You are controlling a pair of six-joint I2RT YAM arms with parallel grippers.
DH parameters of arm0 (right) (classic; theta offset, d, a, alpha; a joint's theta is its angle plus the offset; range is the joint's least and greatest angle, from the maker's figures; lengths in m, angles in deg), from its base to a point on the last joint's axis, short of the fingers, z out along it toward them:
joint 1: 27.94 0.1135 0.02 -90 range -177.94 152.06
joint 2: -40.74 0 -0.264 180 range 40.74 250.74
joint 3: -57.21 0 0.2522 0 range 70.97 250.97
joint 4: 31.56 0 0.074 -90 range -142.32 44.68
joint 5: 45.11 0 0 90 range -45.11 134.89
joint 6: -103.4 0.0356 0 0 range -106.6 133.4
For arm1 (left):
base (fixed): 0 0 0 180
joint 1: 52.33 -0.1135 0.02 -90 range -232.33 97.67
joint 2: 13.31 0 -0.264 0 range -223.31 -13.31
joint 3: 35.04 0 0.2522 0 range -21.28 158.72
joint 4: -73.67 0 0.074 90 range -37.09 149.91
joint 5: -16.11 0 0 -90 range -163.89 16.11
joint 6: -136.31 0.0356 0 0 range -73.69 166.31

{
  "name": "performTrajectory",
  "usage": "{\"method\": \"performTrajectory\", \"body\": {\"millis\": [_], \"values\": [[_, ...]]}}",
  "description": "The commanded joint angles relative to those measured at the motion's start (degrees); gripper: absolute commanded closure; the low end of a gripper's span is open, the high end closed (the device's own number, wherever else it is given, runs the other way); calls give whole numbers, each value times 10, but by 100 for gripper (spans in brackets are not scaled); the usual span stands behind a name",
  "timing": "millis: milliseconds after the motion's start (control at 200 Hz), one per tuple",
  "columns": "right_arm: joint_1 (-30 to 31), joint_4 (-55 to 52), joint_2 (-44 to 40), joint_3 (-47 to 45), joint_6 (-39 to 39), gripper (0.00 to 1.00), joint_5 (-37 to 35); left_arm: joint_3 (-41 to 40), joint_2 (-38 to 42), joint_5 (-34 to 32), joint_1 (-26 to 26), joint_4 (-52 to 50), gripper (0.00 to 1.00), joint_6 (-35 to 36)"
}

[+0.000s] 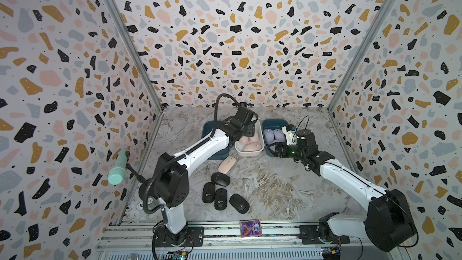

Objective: Place the mice by color into the storage box
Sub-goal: Place the mouse in the storage box, then pick up the mouse from the center of the board.

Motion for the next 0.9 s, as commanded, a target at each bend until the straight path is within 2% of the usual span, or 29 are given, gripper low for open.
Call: {"method": "performTrajectory", "body": {"millis": [0, 280, 436, 561, 731, 896], "values": [[1, -1, -18, -3, 2, 20, -9, -88, 71, -34, -4, 39, 27, -4], [5, 10, 8, 7, 7, 20, -9, -319, 263, -58, -4, 33, 26, 19], [13, 9, 27, 23, 4, 20, -10, -407, 321, -40, -14, 49, 24, 31], [24, 10, 38, 30, 7, 20, -15, -435, 315, 12, -33, 74, 23, 37], [35, 13, 40, 32, 15, 20, -22, -437, 258, 80, -60, 96, 22, 53], [38, 15, 39, 34, 17, 20, -26, -427, 202, 111, -73, 106, 21, 63]]}}
